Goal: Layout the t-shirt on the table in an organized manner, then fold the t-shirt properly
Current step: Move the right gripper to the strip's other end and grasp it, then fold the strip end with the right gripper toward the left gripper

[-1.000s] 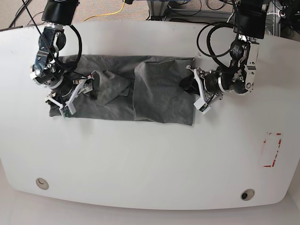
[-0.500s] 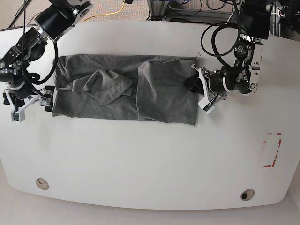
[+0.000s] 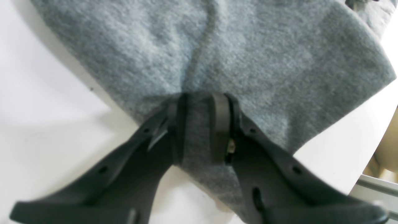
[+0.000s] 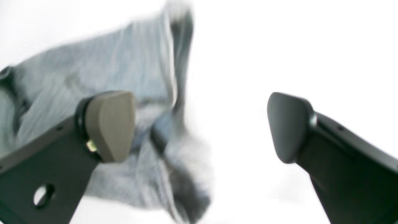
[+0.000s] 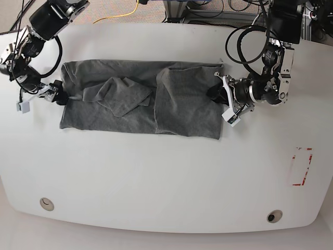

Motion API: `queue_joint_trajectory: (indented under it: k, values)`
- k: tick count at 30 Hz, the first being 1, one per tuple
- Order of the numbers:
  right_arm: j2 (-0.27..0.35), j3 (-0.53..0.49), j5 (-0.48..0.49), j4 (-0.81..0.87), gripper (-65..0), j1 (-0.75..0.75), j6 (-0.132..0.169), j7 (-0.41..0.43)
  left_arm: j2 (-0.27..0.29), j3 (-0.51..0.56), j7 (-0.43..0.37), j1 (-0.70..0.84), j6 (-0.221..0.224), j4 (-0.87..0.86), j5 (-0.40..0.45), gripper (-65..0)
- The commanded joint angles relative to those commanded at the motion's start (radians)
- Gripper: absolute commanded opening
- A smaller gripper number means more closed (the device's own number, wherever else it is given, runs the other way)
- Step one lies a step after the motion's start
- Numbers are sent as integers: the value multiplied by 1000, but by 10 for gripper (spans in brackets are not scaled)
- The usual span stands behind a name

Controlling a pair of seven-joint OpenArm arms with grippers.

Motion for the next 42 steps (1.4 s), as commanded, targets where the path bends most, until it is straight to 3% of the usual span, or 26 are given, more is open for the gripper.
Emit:
queue_joint_trajectory:
  k: [8, 20, 24, 27, 28, 31, 33, 37, 42]
  values:
    - [-54, -72, 66, -2, 0, -29, 0, 0, 0, 2, 0, 0, 0, 2, 0, -532]
    - [-107, -175, 58, 29, -8, -32, 0, 35, 2, 2, 2, 2, 0, 3, -2, -532]
    - [-101, -175, 55, 29, -120, -29, 0, 37, 3, 3, 2, 2, 0, 3, -2, -532]
    - [-100, -176, 55, 31, -284, -28, 0, 37, 5, 5, 2, 2, 0, 3, -2, -532]
    - [-95, -176, 55, 31, -379, -28, 0, 37, 5, 5, 2, 2, 0, 3, 0, -532]
    - [-64, -183, 57, 35, -549, -28, 0, 37, 9, 18, 2, 0, 6, -3, 0, -532]
    - [-55, -183, 57, 58, -574, -31, 0, 37, 25, 44, 2, -2, 8, -5, 0, -532]
    - [-51, -183, 57, 173, -564, -40, 0, 31, 43, 106, 0, -26, 8, -5, 41, -532]
    - [-52, -183, 63, 322, -575, -68, 0, -23, 133, 144, 0, -35, 8, -6, 124, -532]
